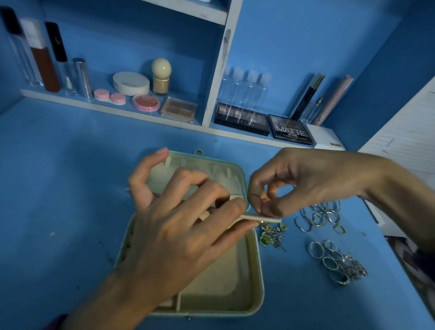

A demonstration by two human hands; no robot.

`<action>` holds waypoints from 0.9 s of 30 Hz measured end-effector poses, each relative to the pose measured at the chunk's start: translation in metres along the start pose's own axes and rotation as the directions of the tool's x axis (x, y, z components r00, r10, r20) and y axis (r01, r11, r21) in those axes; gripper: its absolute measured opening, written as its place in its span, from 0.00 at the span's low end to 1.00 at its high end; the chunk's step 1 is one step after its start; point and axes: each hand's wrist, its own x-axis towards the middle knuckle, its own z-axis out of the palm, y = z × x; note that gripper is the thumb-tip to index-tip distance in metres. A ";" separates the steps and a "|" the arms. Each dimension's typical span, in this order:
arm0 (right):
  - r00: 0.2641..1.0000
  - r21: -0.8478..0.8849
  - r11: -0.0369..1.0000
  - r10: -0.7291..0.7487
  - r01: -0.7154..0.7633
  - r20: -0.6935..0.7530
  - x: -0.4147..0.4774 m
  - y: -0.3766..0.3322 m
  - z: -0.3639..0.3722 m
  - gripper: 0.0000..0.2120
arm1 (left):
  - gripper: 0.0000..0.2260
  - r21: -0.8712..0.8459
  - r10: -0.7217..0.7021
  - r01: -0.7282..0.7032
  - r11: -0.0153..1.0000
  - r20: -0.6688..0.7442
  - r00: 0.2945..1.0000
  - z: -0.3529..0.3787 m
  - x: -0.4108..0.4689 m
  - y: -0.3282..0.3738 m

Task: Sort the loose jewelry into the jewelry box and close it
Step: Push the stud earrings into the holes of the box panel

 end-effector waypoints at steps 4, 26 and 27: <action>1.000 0.005 1.000 0.019 -0.019 -0.001 -0.001 -0.002 0.002 0.06 | 0.11 0.002 0.007 -0.007 1.000 0.003 1.000 0.000 0.000 0.001; 0.743 0.628 0.732 0.260 0.265 -0.616 -0.018 0.046 0.048 0.08 | 0.15 -0.127 -0.033 0.058 0.990 0.193 0.981 0.022 0.033 -0.033; 0.720 0.587 0.779 0.275 0.222 -0.637 -0.017 0.051 0.051 0.05 | 0.15 -0.124 -0.036 0.061 0.990 0.195 0.980 0.024 0.034 -0.035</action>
